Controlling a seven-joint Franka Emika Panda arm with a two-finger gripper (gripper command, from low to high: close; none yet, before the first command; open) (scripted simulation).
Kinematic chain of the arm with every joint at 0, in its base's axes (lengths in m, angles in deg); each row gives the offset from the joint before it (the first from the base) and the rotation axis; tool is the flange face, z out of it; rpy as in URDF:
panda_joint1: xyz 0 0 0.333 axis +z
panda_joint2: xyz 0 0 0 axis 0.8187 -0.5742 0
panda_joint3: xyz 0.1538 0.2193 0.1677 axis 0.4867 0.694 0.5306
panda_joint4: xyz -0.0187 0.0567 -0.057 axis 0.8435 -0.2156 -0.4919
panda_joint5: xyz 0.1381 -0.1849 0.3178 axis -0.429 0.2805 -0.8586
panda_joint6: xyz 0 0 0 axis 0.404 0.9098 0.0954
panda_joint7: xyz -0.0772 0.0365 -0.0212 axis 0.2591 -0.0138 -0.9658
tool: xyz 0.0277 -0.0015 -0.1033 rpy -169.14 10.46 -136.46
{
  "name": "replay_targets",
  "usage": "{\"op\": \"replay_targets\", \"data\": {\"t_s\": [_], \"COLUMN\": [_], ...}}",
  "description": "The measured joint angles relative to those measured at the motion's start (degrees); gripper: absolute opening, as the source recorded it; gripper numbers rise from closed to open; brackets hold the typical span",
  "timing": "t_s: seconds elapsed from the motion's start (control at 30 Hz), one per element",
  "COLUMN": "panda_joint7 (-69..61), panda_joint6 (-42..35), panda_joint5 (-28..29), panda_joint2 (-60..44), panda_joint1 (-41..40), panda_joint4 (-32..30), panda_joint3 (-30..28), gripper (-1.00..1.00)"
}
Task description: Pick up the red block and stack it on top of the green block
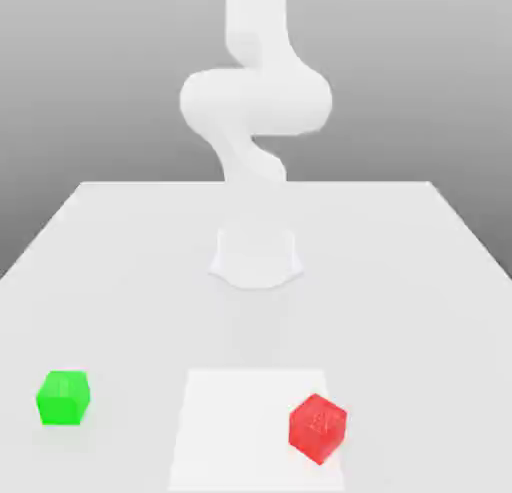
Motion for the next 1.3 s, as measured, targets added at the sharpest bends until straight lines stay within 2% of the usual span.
{"op": "replay_targets", "data": {"t_s": [0.33,0.57,0.77,0.93,0.97,1.17,1.3], "panda_joint7": [22.58,38.56,49.70,55.38,55.98,56.34,53.16], "panda_joint6": [9.58,16.13,22.17,30.16,31.24,31.90,27.24], "panda_joint5": [3.22,6.05,5.93,11.90,12.70,13.16,8.84], "panda_joint2": [-21.10,-35.73,-47.81,-58.12,-59.44,-60.11,-54.31], "panda_joint1": [-6.27,-7.80,-5.80,-1.80,-1.05,-0.70,-2.85], "panda_joint4": [-6.76,-11.40,-15.06,-13.90,-13.69,-13.59,-14.57], "panda_joint3": [9.67,13.52,13.67,8.52,7.61,7.17,10.22], "gripper": [0.00,0.00,0.00,0.00,-1.00,-1.00,-1.00]}}
